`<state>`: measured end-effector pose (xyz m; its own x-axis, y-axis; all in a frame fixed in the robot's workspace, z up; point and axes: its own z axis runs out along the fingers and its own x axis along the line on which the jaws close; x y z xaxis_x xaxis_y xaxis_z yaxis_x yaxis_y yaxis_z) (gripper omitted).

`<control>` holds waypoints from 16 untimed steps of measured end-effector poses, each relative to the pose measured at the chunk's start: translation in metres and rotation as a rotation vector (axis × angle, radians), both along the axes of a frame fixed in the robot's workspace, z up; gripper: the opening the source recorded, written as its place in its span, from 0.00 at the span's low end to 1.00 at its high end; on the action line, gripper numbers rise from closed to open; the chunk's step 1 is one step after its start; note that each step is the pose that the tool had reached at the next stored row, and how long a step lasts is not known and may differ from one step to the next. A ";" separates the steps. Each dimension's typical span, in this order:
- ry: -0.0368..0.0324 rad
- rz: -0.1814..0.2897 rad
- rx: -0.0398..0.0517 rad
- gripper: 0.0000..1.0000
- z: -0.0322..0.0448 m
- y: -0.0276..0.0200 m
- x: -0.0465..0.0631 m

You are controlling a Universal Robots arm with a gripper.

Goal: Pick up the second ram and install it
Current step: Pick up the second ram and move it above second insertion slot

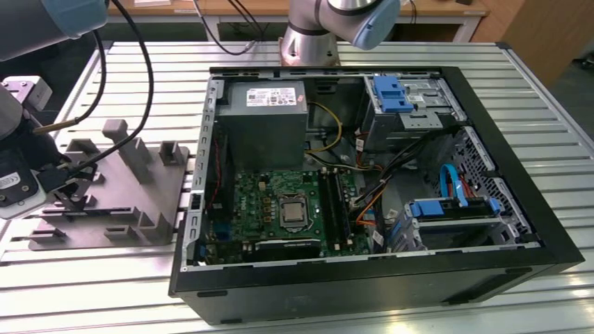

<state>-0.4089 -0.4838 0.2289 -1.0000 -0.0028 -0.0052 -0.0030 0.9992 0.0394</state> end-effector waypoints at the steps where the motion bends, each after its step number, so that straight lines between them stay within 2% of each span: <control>1: 0.0000 0.000 0.0000 0.11 0.0000 0.0000 0.000; 8: -0.0001 0.016 0.0001 0.11 -0.0001 0.0000 0.000; 16: -0.0001 0.144 0.0001 0.11 -0.0001 0.0000 0.000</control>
<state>-0.4089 -0.4838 0.2288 -0.9893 -0.1460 -0.0053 -0.1461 0.9885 0.0394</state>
